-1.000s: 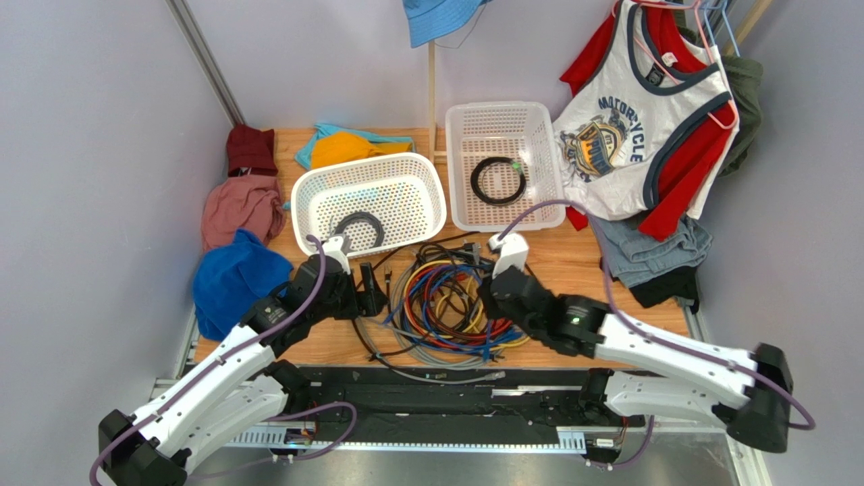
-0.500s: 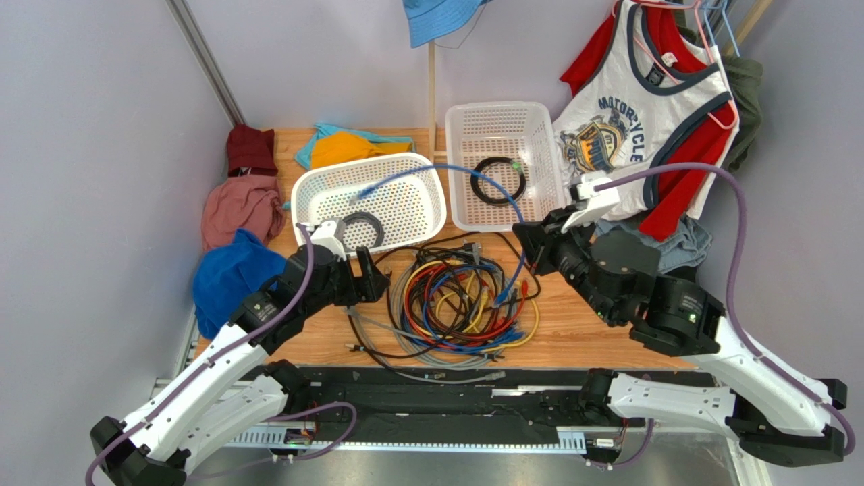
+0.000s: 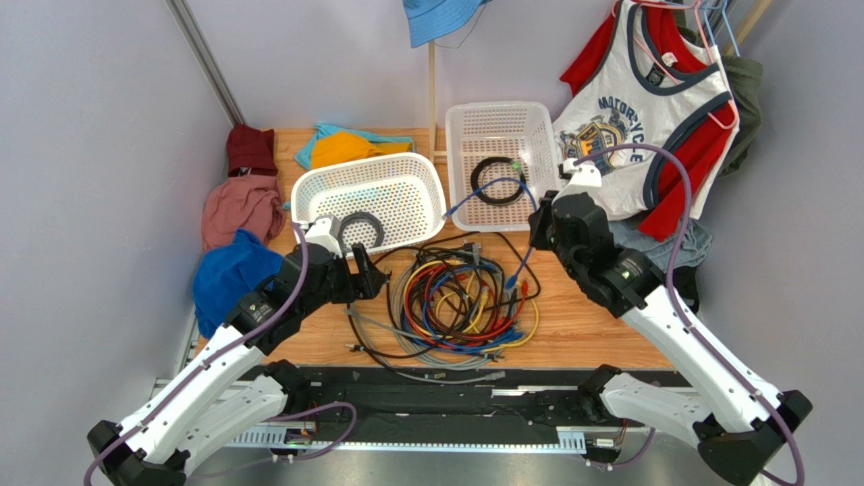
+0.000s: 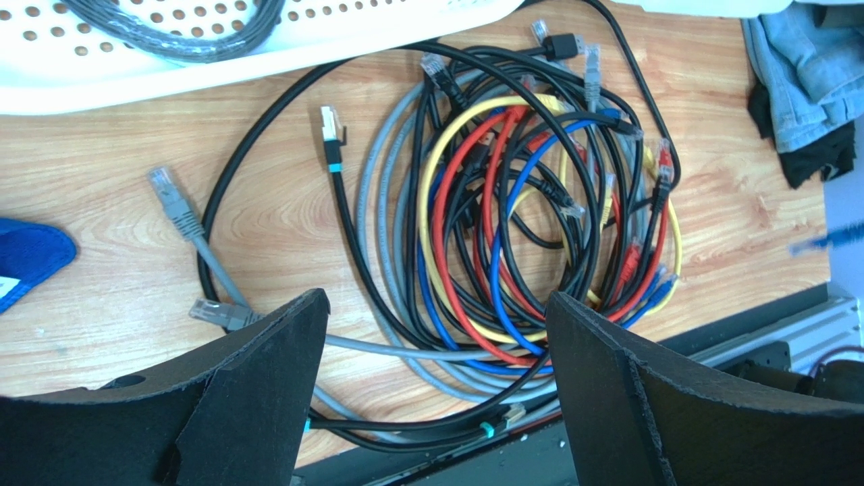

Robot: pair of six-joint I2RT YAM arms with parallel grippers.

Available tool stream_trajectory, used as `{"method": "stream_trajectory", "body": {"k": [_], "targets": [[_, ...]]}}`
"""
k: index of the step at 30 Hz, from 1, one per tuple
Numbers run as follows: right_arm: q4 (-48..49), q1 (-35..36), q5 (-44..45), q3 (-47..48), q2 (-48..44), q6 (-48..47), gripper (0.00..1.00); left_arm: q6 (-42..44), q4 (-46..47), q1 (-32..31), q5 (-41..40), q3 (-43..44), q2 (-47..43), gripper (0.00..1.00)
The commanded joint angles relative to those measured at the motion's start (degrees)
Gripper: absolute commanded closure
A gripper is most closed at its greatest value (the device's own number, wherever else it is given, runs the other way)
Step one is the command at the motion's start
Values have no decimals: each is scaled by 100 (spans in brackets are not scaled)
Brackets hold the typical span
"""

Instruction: Untangle the cables

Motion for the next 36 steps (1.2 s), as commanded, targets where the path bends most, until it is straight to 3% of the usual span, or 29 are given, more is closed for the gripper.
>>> {"method": "stream_trajectory", "body": {"k": [1,15,25,29,32,36], "targets": [[937,-618,-613,360,440,273,100,-95,-146,-18,-202,-76,-192,13],[1201,-2024,-1104,2584,2971,448,100,-130,-260,-9,-272,-260,-289,13],[1183,-2386,-1316,3095,4097,379,100,-139,-251,-9,-343,-383,-289,13],[981,-2377,-1430,3271,4388,264,37,-139,-260,-18,-351,-436,-289,13],[1340,-2350,-1457,2929,4055,273,27,-130,-251,-18,-351,-419,-306,13],[1439,-2202,-1413,2542,3387,299,26,-139,-59,-18,-220,-401,-272,12]]}}
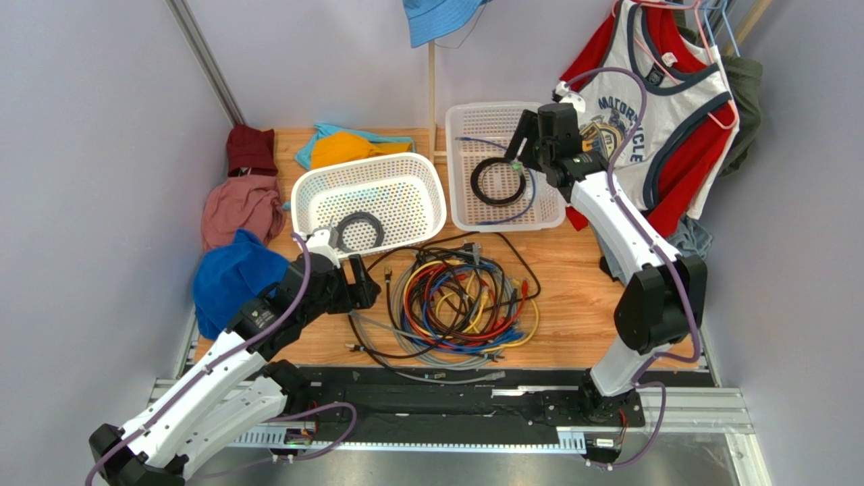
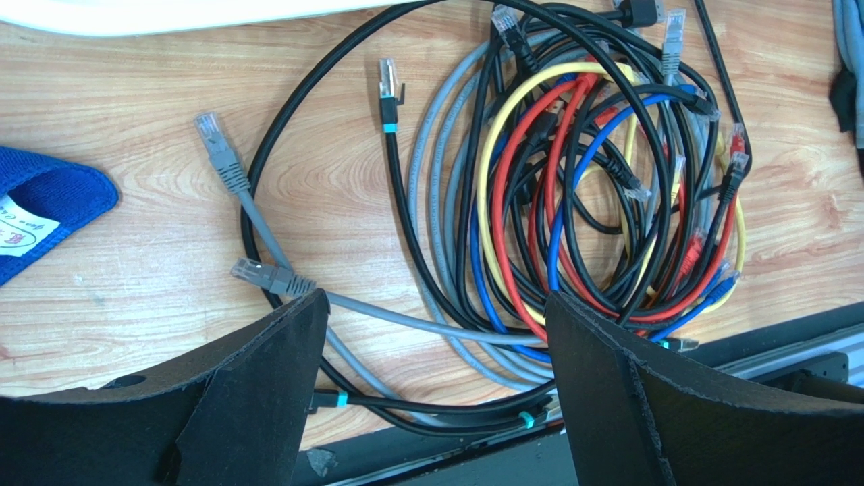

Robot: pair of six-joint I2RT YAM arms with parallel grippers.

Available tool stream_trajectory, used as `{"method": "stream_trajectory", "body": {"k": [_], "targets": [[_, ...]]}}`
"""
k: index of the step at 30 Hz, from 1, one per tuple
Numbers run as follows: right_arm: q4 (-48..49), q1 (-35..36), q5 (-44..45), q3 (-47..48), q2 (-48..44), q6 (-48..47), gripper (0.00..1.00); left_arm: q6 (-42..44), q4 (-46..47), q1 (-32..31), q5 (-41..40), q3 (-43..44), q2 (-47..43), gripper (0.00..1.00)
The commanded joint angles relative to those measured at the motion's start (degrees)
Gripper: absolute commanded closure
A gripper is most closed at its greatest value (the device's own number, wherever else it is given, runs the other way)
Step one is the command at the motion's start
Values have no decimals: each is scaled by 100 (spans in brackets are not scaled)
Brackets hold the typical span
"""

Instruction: Untangle the cables

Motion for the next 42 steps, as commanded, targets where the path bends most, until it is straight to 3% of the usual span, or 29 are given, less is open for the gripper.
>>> {"method": "stream_trajectory", "body": {"k": [1,8,12,16,22,32,37,42], "targets": [[385,257,-5,-354,-1159,30,27,-43,281,-18,145,16,19,12],[1035,1496,-69,-2778,-3164,198,36,-8,1255,-211,927,-28,756,17],[1088,2567,267,-4358,-4061,391,36,177,1371,-808,649,200,1642,17],[869,3167,460,-5160,-4748,663,36,142,1397,-1380,304,368,2260,16],[780,3475,391,-5908,-4933,953,39,-51,1933,-1626,331,332,2682,20],[930,3607,214,-6156,-5074,980,40,-95,2698,-1697,445,368,3657,25],[825,3598,337,-6165,-5205,997,40,-157,2654,-1688,120,482,4018,43],[693,3598,495,-6218,-5460,954,40,-52,3005,-1697,146,403,3870,96]]}}
